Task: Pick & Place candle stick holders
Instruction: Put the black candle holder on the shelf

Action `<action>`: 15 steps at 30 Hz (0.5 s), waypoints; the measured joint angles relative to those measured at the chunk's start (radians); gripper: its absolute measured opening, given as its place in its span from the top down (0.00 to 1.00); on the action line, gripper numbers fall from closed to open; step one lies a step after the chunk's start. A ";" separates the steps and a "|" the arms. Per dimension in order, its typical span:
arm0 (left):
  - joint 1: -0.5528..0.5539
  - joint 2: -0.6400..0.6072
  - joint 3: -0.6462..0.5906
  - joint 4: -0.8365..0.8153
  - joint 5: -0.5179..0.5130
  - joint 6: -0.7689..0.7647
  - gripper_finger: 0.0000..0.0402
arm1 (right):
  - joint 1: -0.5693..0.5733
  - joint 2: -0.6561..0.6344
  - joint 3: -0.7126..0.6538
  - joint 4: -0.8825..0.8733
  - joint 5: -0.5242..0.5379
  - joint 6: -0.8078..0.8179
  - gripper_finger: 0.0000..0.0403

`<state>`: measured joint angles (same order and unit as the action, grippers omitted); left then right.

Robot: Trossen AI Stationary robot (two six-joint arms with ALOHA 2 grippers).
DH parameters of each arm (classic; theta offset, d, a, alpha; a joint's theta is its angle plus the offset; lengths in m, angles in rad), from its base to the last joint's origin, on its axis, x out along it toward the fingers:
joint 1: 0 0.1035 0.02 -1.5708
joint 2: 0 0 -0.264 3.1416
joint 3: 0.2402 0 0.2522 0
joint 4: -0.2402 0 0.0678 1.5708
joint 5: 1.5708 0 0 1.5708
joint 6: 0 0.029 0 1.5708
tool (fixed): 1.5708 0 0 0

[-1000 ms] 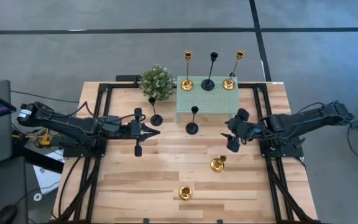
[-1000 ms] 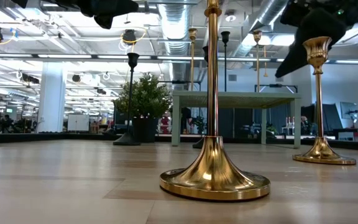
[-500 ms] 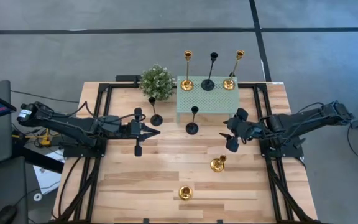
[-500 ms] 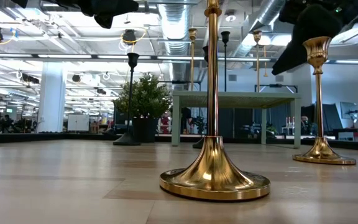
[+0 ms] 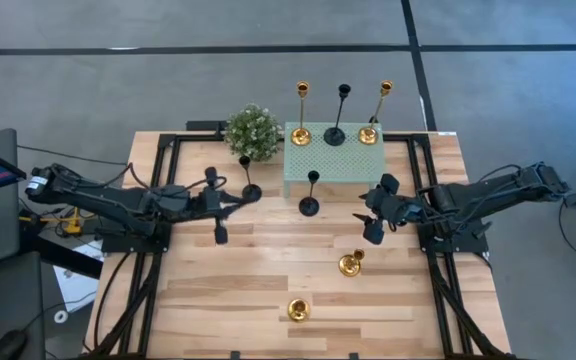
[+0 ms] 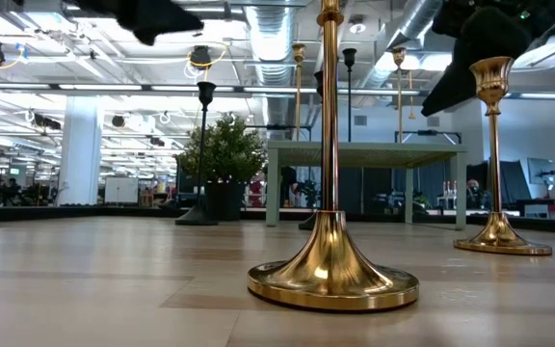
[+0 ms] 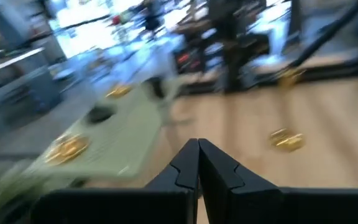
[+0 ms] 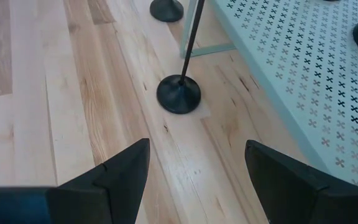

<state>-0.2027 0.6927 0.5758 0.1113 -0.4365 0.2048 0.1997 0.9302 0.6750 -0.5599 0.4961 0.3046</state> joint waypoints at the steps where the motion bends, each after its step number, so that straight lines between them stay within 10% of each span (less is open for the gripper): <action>1: -0.004 -0.016 0.000 -0.036 -0.046 -0.001 0.98 | 0.000 0.000 0.000 0.000 0.000 0.000 0.37; 15: -0.017 -0.091 -0.197 -0.171 -0.230 -0.141 0.98 | 0.000 0.000 0.001 0.000 0.000 0.036 0.37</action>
<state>-0.2196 0.6016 0.3789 -0.0596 -0.6662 0.0635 0.1997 0.9302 0.6758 -0.5602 0.4957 0.3411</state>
